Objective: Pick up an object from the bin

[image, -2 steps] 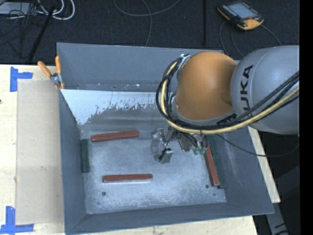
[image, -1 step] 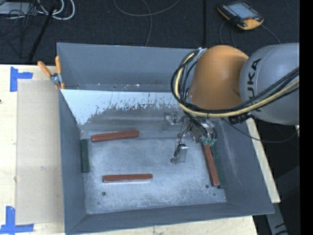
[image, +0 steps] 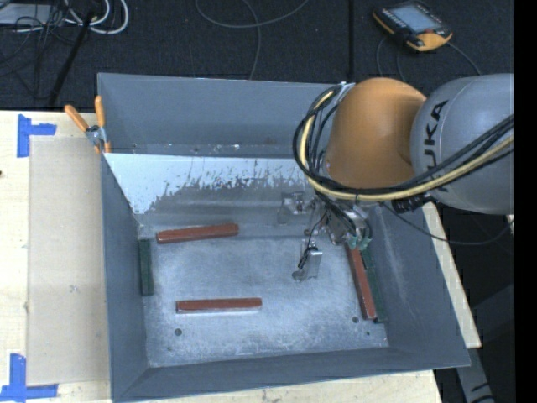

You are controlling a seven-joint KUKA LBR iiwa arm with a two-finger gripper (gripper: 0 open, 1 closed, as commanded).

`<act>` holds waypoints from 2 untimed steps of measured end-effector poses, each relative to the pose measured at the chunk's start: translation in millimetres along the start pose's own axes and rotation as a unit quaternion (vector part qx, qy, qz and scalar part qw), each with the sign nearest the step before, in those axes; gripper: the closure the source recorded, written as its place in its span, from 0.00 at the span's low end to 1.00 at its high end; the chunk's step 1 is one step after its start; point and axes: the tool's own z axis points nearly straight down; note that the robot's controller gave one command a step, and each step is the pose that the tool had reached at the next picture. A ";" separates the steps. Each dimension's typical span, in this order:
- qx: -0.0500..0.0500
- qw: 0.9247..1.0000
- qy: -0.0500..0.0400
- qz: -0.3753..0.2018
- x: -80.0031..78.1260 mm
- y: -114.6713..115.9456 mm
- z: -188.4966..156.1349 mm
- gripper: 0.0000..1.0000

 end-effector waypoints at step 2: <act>-0.001 1.000 0.004 0.020 38.0 35.0 83.2 0.00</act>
Offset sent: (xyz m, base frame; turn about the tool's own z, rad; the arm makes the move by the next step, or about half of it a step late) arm -0.0400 0.0231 -0.0622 0.1522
